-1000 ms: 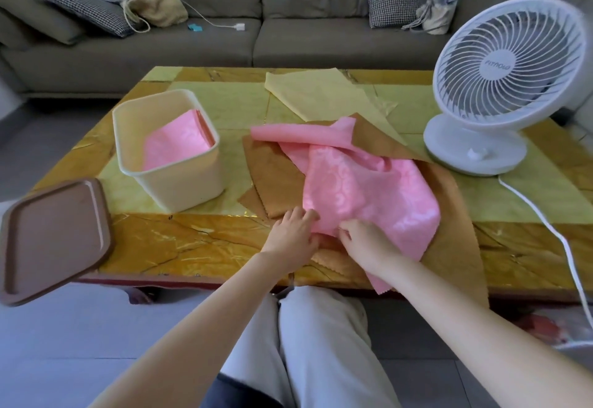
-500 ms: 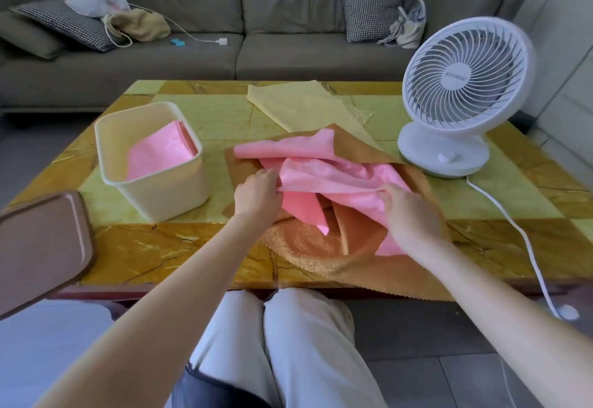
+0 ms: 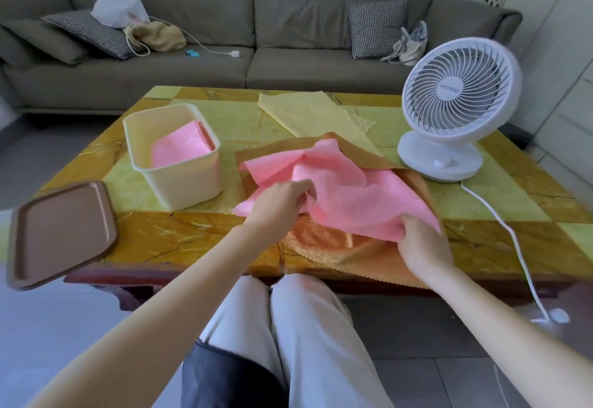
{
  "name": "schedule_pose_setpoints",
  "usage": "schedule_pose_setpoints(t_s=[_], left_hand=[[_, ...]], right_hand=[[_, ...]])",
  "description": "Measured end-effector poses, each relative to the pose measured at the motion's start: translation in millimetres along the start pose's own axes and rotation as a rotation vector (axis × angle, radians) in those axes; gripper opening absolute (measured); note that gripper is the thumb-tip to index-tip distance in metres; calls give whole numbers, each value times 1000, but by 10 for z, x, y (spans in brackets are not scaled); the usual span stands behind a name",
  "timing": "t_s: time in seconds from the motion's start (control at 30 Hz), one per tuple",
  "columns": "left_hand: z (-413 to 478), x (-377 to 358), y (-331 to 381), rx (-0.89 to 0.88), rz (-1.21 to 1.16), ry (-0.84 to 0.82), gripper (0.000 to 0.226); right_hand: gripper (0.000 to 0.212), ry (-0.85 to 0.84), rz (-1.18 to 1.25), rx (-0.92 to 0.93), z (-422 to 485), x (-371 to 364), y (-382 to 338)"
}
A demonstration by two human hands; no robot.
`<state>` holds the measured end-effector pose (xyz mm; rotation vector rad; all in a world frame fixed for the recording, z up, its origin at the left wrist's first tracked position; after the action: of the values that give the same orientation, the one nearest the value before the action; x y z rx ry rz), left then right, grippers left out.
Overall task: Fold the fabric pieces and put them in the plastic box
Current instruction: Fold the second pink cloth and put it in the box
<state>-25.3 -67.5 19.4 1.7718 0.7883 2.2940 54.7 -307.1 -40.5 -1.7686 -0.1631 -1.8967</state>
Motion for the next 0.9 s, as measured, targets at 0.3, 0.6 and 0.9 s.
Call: schedule_pose_setpoints(t_s=[0.3,0.6,0.9], left_hand=[[-596,-375,-383,94,265,-367,20],[-628,-298,-268,103,208,-825,41],[-171,-44,-329,256,128,-245,34]], right_hand=[[40,-94,-52,-40,-450,-64,119],[44,-233,-174,-71,-620,183,398],[39,-144,-113,35,-13,347,214]])
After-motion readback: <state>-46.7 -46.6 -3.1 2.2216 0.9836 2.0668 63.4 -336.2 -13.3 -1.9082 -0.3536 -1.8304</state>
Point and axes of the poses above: each hand's wrist, its own z-axis towards the middle knuckle, its own x-axis out of the back of the hand, y = z × x, the point moved 1 cm from there along z, towards the middle knuckle, and after that the axes turned 14 degrees about x, right-handed, at the moved point
